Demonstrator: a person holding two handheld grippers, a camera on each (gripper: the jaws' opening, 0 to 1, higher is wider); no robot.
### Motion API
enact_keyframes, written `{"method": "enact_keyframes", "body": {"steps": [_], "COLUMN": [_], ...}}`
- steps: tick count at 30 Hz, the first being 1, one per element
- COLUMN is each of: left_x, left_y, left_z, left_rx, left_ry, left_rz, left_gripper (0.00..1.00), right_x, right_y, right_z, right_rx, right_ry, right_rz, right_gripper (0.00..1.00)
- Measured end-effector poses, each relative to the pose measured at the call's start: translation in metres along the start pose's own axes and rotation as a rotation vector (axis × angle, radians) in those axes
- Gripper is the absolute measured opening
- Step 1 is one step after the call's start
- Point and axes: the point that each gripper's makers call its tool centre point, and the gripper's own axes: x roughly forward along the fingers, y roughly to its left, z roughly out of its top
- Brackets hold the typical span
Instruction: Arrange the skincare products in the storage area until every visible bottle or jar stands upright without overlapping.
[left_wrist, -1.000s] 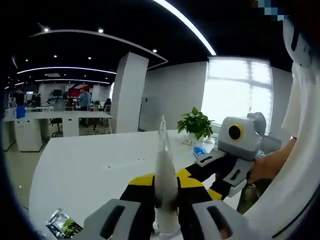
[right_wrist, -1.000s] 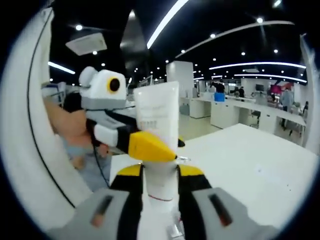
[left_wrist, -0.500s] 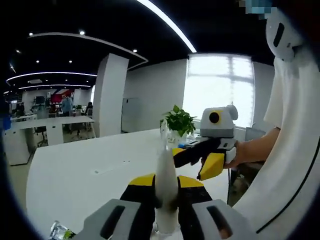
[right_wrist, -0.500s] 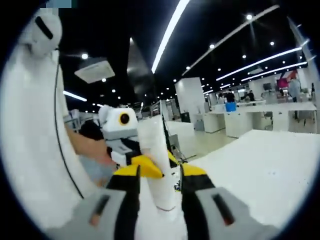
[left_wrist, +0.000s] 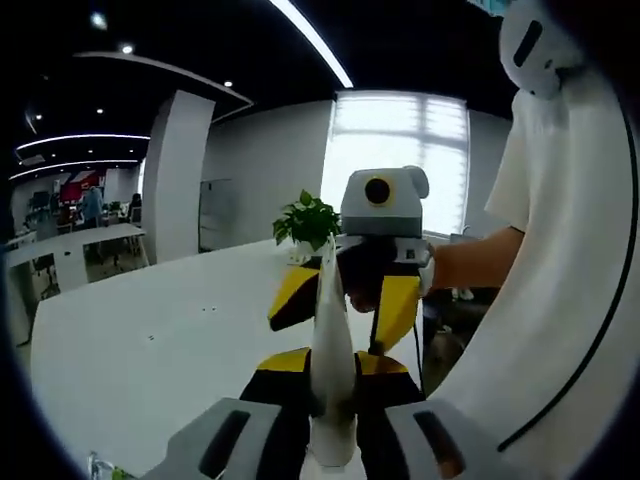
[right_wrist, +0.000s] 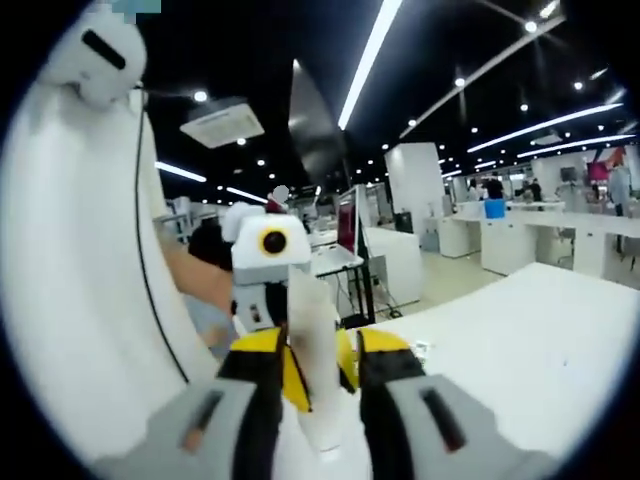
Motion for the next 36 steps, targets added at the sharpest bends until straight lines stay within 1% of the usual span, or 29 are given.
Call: {"method": "enact_keyframes", "body": {"steps": [3, 6, 7, 10, 12, 13, 15, 17, 18, 19, 20, 21, 22, 23, 24, 28, 29, 31, 33, 35, 36], "left_x": [0.003, 0.005, 0.006, 0.009, 0.01, 0.011, 0.012, 0.013, 0.013, 0.014, 0.015, 0.015, 0.016, 0.016, 0.017, 0.018, 0.019, 0.02, 0.02, 0.019, 0.019], "left_y": [-0.006, -0.011, -0.014, -0.017, -0.018, -0.019, -0.019, -0.019, -0.019, -0.019, -0.019, -0.019, -0.02, -0.02, -0.021, -0.023, -0.024, -0.025, -0.026, -0.026, -0.026], "left_z": [-0.004, -0.007, -0.01, -0.015, -0.019, -0.02, -0.027, -0.035, -0.036, -0.04, -0.044, -0.046, -0.049, -0.05, -0.052, -0.062, -0.064, -0.066, -0.068, -0.069, -0.069], "left_rx": [0.017, 0.037, 0.058, 0.081, 0.092, 0.096, 0.12, 0.122, 0.124, 0.139, 0.145, 0.153, 0.155, 0.156, 0.161, 0.179, 0.184, 0.185, 0.188, 0.192, 0.192], "left_ry": [0.025, 0.045, 0.062, 0.094, 0.113, 0.12, 0.157, 0.196, 0.203, 0.221, 0.239, 0.25, 0.27, 0.273, 0.284, 0.334, 0.346, 0.359, 0.376, 0.388, 0.389], "left_rz": [-0.018, -0.039, -0.052, -0.067, -0.074, -0.075, -0.077, -0.075, -0.075, -0.076, -0.073, -0.075, -0.078, -0.077, -0.078, -0.082, -0.083, -0.084, -0.086, -0.083, -0.082], "left_gripper": [0.14, 0.14, 0.14, 0.14, 0.14, 0.14, 0.14, 0.14, 0.14, 0.14, 0.14, 0.14, 0.14, 0.14, 0.14, 0.14, 0.14, 0.14, 0.14, 0.15, 0.15], "right_x": [0.001, 0.002, 0.002, 0.001, -0.002, -0.005, -0.008, -0.009, -0.008, -0.009, -0.008, -0.007, -0.008, -0.008, -0.01, -0.011, -0.012, -0.013, -0.011, -0.012, -0.012], "right_y": [0.006, 0.01, 0.012, 0.016, 0.018, 0.019, 0.021, 0.023, 0.022, 0.023, 0.026, 0.026, 0.025, 0.025, 0.026, 0.028, 0.027, 0.028, 0.029, 0.029, 0.029], "right_z": [-0.005, -0.009, -0.011, -0.018, -0.026, -0.03, -0.035, -0.037, -0.037, -0.039, -0.039, -0.04, -0.043, -0.044, -0.052, -0.064, -0.07, -0.076, -0.076, -0.077, -0.077], "right_rx": [-0.019, -0.038, -0.049, -0.078, -0.096, -0.12, -0.149, -0.176, -0.193, -0.219, -0.218, -0.225, -0.237, -0.243, -0.263, -0.28, -0.305, -0.299, -0.289, -0.281, -0.281], "right_ry": [0.043, 0.089, 0.109, 0.188, 0.266, 0.317, 0.386, 0.433, 0.439, 0.468, 0.48, 0.492, 0.521, 0.534, 0.597, 0.676, 0.714, 0.746, 0.758, 0.786, 0.787], "right_rz": [0.036, 0.065, 0.078, 0.113, 0.132, 0.138, 0.151, 0.158, 0.156, 0.159, 0.17, 0.165, 0.166, 0.168, 0.177, 0.197, 0.208, 0.206, 0.2, 0.189, 0.189], "right_gripper": [0.22, 0.21, 0.2, 0.17, 0.16, 0.16, 0.15, 0.15, 0.13, 0.12, 0.11, 0.1, 0.09, 0.08, 0.08, 0.08, 0.08, 0.08, 0.08, 0.06, 0.06]}}
